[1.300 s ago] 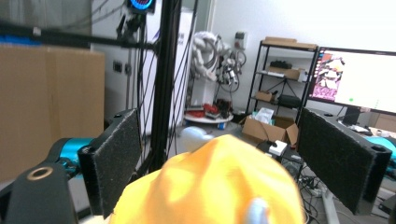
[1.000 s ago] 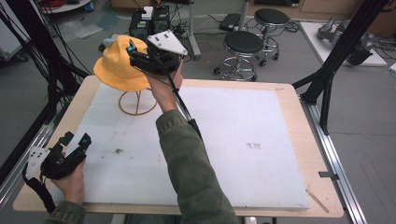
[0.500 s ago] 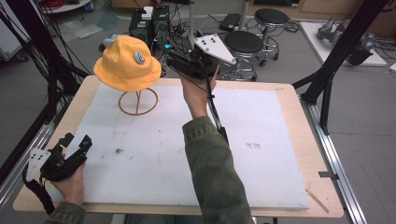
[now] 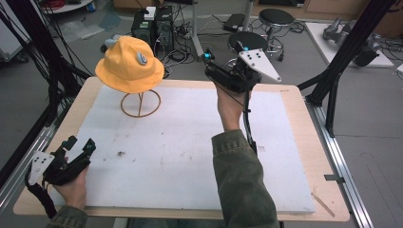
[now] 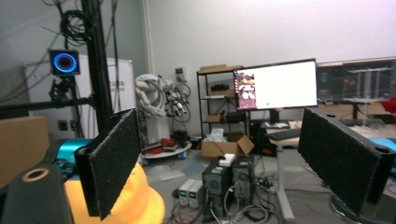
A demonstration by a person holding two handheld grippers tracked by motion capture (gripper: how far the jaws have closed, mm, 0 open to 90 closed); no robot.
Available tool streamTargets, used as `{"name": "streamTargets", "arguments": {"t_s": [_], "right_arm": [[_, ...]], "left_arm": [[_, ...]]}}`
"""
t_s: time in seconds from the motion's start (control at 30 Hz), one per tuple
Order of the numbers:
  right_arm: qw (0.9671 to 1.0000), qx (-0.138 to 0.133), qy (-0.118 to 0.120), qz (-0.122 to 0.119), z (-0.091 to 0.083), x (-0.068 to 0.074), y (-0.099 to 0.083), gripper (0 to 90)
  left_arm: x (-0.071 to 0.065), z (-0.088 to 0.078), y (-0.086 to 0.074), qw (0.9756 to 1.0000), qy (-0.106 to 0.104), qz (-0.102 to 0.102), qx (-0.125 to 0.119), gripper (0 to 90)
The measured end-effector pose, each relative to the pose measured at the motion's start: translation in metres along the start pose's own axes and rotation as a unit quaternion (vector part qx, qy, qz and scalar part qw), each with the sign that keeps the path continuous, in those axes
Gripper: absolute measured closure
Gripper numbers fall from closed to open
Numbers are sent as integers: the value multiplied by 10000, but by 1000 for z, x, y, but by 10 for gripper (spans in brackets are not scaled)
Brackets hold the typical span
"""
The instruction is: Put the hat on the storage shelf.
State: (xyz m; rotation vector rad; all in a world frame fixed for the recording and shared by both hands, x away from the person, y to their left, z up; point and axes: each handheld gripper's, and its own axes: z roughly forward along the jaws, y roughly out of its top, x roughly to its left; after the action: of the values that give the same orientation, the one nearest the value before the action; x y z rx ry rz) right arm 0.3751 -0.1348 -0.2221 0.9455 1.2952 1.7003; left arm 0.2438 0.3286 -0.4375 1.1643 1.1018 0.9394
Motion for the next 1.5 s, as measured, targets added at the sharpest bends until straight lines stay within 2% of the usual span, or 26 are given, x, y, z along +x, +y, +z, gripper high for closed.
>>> {"name": "streamTargets", "arguments": {"t_s": [0.2,0.4,0.7,0.9,1.07,1.2,1.43,1.5], "right_arm": [[9997,177,-141,-48,-17,-22,-10,120],[9992,256,-277,-135,-35,-35,-19,120],[9980,440,-327,-301,-61,-44,-46,122],[9973,511,-430,-293,-76,-51,-61,121],[9963,646,-552,-146,-92,-58,-73,120],[9955,658,-669,-123,-101,-62,-80,120],[9929,903,-719,-295,-114,-62,-95,110],[9899,1215,-682,-249,-115,-63,-97,107]], "left_arm": [[-1,1,-1,10000,-12,7,34,310],[0,-1,-1,10000,27,32,33,311],[0,-2,-1,10000,74,47,21,310],[1,-3,-1,9999,110,38,22,311],[1,-3,-2,9999,136,6,-7,322],[-2,-2,-2,10000,89,31,18,322],[-4,0,-3,10000,58,64,40,321],[-3,0,-3,10000,63,65,35,321]]}}
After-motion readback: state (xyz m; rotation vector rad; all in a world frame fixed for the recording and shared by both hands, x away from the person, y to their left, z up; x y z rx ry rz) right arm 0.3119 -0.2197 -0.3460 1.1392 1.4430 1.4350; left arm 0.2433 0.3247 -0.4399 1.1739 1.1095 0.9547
